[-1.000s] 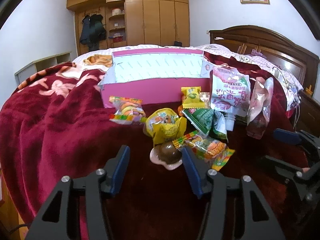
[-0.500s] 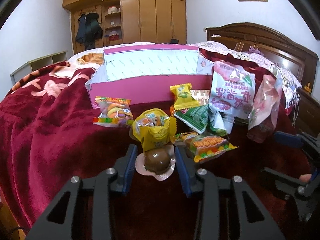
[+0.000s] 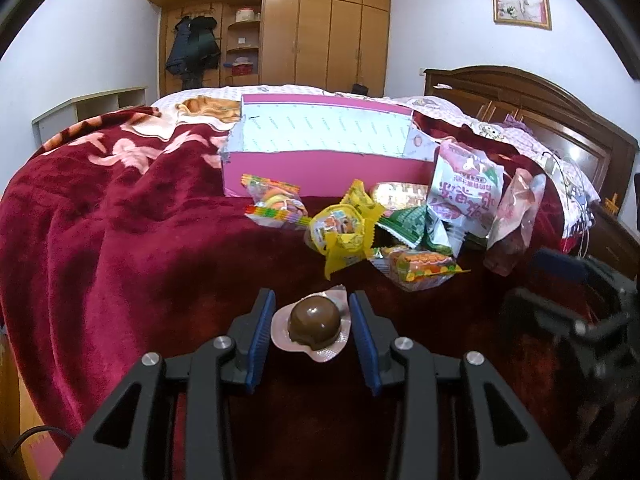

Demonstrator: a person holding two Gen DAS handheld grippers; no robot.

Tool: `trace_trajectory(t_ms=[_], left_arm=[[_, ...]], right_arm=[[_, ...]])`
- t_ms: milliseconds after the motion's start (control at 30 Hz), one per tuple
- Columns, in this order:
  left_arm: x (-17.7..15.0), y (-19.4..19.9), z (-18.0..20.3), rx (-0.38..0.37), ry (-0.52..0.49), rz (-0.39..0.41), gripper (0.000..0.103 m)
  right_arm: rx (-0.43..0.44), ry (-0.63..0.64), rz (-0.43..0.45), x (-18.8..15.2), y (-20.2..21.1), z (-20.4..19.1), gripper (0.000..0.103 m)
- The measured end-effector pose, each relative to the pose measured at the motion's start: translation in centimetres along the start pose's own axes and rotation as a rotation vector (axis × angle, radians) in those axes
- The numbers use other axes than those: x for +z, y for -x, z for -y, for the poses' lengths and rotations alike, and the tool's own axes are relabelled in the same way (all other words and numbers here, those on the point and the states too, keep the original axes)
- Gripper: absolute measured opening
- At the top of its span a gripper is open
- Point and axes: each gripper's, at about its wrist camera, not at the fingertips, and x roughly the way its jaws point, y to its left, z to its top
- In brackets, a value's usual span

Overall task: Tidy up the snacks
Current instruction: 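Grasp the chocolate ball with the left tool while the right grasps the pink pouch, then carry chocolate with the left tool while the right carries the pouch over the box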

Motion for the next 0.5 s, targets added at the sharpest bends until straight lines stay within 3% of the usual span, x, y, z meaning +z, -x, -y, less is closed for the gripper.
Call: trace_trajectory(t_ms=[167,433,500], left_arm=[[-0.1,0.0,0.1,-0.004,0.000,0.000,0.041],[0.0,-0.1,0.4,-0.003,-0.006,-0.001,0.041],[0.0,-0.1,0.4,-0.003,-0.008,-0.001,0.041]], right_arm=[[-0.095,0.074,0.047,1.4,-0.7,0.5,0.103],[-0.089,0.167,0.099,2.7,-1.4,0.2,0.103],[-0.073,0.167,0.106,2.9,-1.3,0.1,0.091]])
